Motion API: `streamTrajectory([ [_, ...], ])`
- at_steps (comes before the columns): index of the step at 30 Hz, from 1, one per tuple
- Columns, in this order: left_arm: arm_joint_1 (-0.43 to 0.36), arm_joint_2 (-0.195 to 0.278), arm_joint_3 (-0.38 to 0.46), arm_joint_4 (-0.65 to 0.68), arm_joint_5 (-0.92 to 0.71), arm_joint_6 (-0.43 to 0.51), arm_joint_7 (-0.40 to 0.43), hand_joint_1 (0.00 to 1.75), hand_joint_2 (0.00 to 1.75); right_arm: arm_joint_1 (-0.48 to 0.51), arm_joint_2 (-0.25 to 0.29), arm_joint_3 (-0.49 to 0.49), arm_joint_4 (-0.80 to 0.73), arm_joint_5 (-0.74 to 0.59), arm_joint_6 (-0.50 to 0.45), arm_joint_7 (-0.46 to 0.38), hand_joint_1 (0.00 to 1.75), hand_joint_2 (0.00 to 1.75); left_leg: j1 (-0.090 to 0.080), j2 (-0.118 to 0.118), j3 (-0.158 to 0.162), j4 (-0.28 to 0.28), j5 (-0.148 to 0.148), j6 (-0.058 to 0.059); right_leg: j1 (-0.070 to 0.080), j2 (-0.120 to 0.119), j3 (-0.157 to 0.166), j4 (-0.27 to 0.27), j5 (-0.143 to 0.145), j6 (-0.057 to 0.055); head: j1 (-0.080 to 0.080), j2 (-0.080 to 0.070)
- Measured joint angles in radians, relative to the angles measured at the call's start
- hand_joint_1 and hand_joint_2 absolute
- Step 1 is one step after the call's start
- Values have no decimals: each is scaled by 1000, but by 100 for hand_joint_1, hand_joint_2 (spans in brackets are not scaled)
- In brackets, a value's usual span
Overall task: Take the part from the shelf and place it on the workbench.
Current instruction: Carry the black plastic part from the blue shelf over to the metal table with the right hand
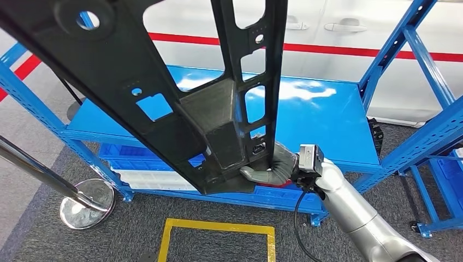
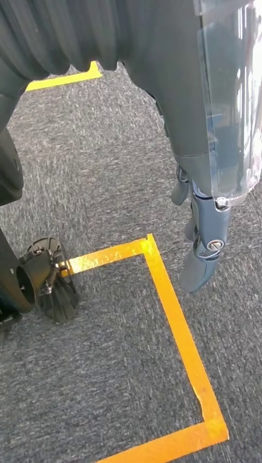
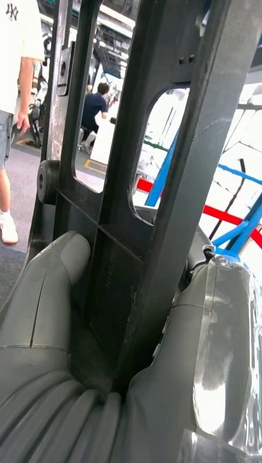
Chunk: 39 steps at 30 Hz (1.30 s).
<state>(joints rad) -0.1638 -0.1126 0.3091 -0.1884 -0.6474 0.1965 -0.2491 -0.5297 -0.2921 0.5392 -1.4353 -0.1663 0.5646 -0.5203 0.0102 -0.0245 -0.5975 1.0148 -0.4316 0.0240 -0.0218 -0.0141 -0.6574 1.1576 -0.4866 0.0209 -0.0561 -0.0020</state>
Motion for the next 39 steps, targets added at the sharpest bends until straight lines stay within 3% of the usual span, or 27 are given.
streamTrajectory([
  [2, 0, 0, 1, 0, 0, 0, 0, 0, 175, -2, 1, 0, 0, 0, 0, 0, 175, 175, -3, 0, -4, 7, -5, -9, 4, -4, 48, -105, 33, -5, 0, 0],
  [6, 6, 0, 12, 0, 11, -27, 88, 0, 175, 10, 1, -10, -6, -6, -52, 49, 175, 175, -6, 2, -9, 14, -9, -29, 6, -5, 55, -129, 39, -21, 0, 0],
  [8, 18, 0, 19, 0, 17, -40, 132, 0, 175, 26, -6, -25, -19, -7, -83, 84, 175, 175, -4, 5, -28, 67, -57, -40, 3, -11, 54, -136, 46, -34, 0, 0],
  [10, 35, 0, 25, 0, 21, -42, 134, 0, 175, 43, -18, -32, -31, -7, -89, 98, 175, 175, -3, 8, -74, 189, -132, -49, 6, -16, 49, -136, 50, -42, 0, 0],
  [12, 42, 0, 32, 0, 25, -43, 134, 0, 175, 58, -26, -34, -36, -6, -88, 103, 175, 175, -2, 9, -101, 279, -169, -54, 8, -21, 41, -133, 54, -44, 0, 0],
  [13, 43, 1, 36, 0, 27, -43, 135, 0, 175, 64, -28, -34, -39, -4, -87, 103, 175, 175, -2, 10, -89, 271, -161, -54, 9, -23, 37, -132, 57, -43, 0, 0],
  [14, 44, 1, 39, 0, 27, -43, 137, 0, 175, 68, -29, -33, -42, -2, -86, 104, 175, 175, -2, 10, -57, 226, -137, -52, 9, -23, 34, -131, 59, -42, 0, 0],
  [16, 48, 2, 40, 0, 27, -43, 140, 0, 175, 70, -29, -34, -50, 0, -86, 104, 175, 175, -4, 6, 26, 84, -85, -42, 10, -21, 30, -129, 66, -35, 0, 0],
  [17, 50, 3, 40, 0, 27, -43, 141, 0, 175, 70, -30, -34, -53, 0, -87, 104, 175, 175, -6, 3, 53, 33, -69, -35, 11, -19, 28, -128, 70, -30, 0, 0],
  [18, 51, 4, 40, 0, 27, -43, 142, 0, 175, 71, -31, -35, -55, 0, -87, 104, 175, 175, -8, 1, 65, 5, -61, -28, 11, -19, 27, -128, 75, -24, 0, 0],
  [21, 54, 4, 41, 0, 27, -43, 144, 0, 175, 72, -33, -36, -57, 1, -87, 105, 175, 175, -10, 1, 57, -5, -41, -7, 7, -17, 22, -131, 84, -4, 0, 0],
  [23, 53, 5, 41, 0, 27, -43, 146, 0, 175, 73, -30, -38, -58, 1, -86, 105, 175, 175, -8, 3, 45, -14, -19, 8, 5, -9, 5, -94, 37, 5, 0, 0],
  [26, 54, 5, 43, 0, 29, -43, 149, 0, 175, 74, -19, -41, -57, 0, -82, 106, 175, 175, -8, 5, 10, -13, 8, 17, 0, 2, -43, 81, -94, 9, 0, 0],
  [27, 56, 5, 45, 0, 31, -43, 149, 0, 175, 74, -17, -41, -55, 0, -80, 107, 175, 175, -9, 5, -3, -11, 16, 17, -1, 2, -47, 127, -111, 11, 0, 0],
  [28, 58, 5, 47, 0, 33, -43, 148, 0, 175, 73, -16, -41, -54, -1, -77, 107, 175, 175, -9, 5, -17, -7, 24, 16, -2, 2, -35, 141, -104, 12, 0, 0],
  [29, 60, 5, 49, 0, 34, -42, 147, 0, 175, 72, -15, -42, -52, -3, -76, 107, 175, 175, -9, 5, -31, -3, 31, 14, -2, 2, -6, 119, -82, 11, 0, 0],
  [31, 60, 4, 53, 0, 33, -41, 144, 0, 175, 67, -14, -48, -51, -9, -76, 107, 175, 175, -10, 4, -54, 8, 43, 8, 0, -2, 88, -5, -42, 7, 0, 0],
  [33, 56, 3, 55, 0, 20, -41, 146, 0, 175, 66, -12, -66, -54, -17, -82, 102, 175, 175, -12, 4, -67, 13, 56, -1, 5, -5, 155, -113, -41, -1, 0, 0],
  [34, 53, 1, 55, 0, 11, -41, 150, 0, 175, 69, -12, -81, -56, -22, -86, 97, 175, 175, -12, 4, -70, 12, 64, -7, 9, -6, 164, -136, -47, -5, 0, 0],
  [36, 45, -1, 55, 0, -5, -46, 164, 0, 175, 81, -11, -117, -61, -32, -91, 82, 175, 175, -10, 4, -73, 6, 79, -19, 10, -4, 156, -145, -32, -16, 0, 0],
  [37, 40, -2, 54, 0, -10, -49, 171, 0, 175, 86, -11, -135, -62, -36, -91, 76, 175, 175, -9, 5, -79, 11, 68, -25, 8, -6, 148, -149, -21, -23, 0, 0],
  [39, 30, -2, 54, 0, -15, -56, 183, 0, 175, 93, -12, -168, -65, -43, -88, 68, 175, 175, -7, 6, -101, 74, -9, -36, 2, -9, 126, -156, 5, -38, 0, 0],
])
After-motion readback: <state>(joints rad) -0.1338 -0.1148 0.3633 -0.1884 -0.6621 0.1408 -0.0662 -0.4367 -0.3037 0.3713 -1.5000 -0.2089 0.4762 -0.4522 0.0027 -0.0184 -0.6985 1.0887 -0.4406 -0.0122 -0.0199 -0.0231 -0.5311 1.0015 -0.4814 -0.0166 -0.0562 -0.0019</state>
